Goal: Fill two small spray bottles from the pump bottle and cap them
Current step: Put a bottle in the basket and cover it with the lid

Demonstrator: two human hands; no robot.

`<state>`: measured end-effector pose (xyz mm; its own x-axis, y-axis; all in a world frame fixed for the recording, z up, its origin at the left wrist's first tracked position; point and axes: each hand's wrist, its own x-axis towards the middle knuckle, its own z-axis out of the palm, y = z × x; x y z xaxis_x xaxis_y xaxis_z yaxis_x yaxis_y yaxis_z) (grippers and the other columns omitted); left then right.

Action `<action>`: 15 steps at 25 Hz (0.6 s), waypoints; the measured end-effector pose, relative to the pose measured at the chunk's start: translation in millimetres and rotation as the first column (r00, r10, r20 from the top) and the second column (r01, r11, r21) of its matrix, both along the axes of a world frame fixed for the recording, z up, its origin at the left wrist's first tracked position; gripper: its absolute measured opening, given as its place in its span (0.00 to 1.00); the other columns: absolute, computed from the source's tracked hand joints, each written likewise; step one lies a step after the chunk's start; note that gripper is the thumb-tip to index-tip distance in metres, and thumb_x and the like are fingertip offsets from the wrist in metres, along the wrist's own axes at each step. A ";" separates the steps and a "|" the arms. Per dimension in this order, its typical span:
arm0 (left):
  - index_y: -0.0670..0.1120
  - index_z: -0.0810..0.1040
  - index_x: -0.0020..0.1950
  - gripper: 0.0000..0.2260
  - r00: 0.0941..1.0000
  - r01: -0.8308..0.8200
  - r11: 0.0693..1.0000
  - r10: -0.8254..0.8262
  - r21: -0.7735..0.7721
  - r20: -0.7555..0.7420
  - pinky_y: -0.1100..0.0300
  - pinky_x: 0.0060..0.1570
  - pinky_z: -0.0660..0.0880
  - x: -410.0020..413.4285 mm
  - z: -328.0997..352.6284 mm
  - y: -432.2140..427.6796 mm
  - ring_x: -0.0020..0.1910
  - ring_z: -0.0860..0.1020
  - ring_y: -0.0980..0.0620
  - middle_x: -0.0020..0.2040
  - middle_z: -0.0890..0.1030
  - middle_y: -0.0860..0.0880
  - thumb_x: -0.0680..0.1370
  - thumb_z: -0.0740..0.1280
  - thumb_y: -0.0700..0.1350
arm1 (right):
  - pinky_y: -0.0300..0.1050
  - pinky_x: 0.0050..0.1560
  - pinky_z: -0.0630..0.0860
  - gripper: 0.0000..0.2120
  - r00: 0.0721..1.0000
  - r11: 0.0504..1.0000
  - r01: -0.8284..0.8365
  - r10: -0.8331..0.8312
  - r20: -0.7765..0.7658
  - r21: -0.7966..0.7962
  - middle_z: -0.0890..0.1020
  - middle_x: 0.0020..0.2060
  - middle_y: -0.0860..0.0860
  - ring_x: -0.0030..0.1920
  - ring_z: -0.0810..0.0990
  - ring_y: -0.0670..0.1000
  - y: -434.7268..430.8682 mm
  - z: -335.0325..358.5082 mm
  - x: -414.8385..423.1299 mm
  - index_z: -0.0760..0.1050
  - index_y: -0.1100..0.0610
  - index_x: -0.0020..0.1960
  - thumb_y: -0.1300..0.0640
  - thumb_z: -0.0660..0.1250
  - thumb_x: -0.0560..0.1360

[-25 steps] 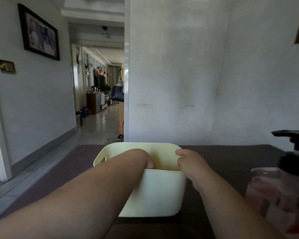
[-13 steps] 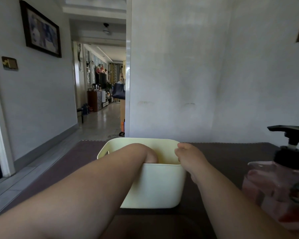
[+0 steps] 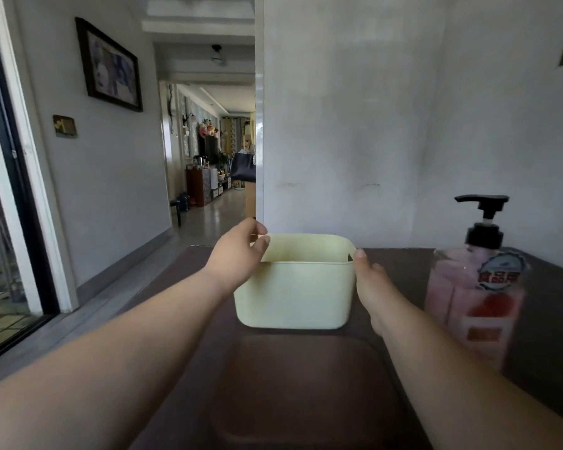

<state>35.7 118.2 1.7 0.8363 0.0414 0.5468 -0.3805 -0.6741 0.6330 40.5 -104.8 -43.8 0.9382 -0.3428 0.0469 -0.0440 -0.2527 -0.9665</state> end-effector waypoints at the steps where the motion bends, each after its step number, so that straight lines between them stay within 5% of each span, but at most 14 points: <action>1: 0.51 0.73 0.49 0.04 1.000 -0.028 1.000 0.028 -0.002 0.003 0.61 0.40 0.68 -15.5 -14.3 5.1 0.47 0.75 0.52 0.48 0.77 0.53 0.77 0.62 0.49 | 0.53 0.70 0.61 0.35 0.999 0.999 -0.026 0.025 -0.023 -0.040 0.64 0.74 0.57 0.73 0.64 0.58 -0.2 -9.2 -14.4 0.56 0.58 0.76 0.36 0.49 0.78; 6: 0.49 0.69 0.64 0.17 0.991 -0.085 0.980 0.102 0.182 -0.085 0.56 0.63 0.66 -83.5 -93.0 19.7 0.65 0.69 0.51 0.68 0.69 0.50 0.77 0.63 0.53 | 0.51 0.69 0.63 0.33 0.965 0.916 -0.189 0.108 -0.237 -0.353 0.68 0.72 0.56 0.71 0.67 0.58 -10.6 -56.1 -76.7 0.60 0.55 0.75 0.36 0.51 0.77; 9: 0.53 0.63 0.69 0.25 0.900 -0.106 0.941 0.228 0.320 -0.372 0.43 0.71 0.56 -115.1 -124.3 21.7 0.71 0.65 0.49 0.71 0.67 0.50 0.76 0.55 0.64 | 0.52 0.71 0.63 0.33 0.969 0.823 -0.183 0.058 -0.240 -0.538 0.66 0.73 0.56 0.72 0.66 0.57 -10.6 -72.6 -101.9 0.58 0.54 0.76 0.36 0.52 0.77; 11: 0.54 0.61 0.71 0.28 0.839 -0.083 0.937 0.249 0.339 -0.484 0.42 0.72 0.52 -124.9 -135.0 18.4 0.72 0.64 0.48 0.71 0.69 0.48 0.75 0.52 0.67 | 0.53 0.71 0.64 0.31 0.976 0.811 -0.189 0.093 -0.196 -0.554 0.66 0.73 0.55 0.72 0.67 0.57 -6.8 -77.4 -109.7 0.59 0.55 0.75 0.39 0.55 0.78; 15: 0.53 0.62 0.71 0.24 0.879 -0.091 0.962 0.199 0.259 -0.433 0.46 0.73 0.53 -132.6 -135.0 12.9 0.73 0.63 0.50 0.72 0.68 0.49 0.77 0.55 0.61 | 0.47 0.68 0.66 0.24 0.993 0.895 -0.113 0.107 -0.039 -0.432 0.71 0.70 0.54 0.69 0.70 0.55 0.7 -80.4 -116.4 0.69 0.57 0.70 0.47 0.60 0.78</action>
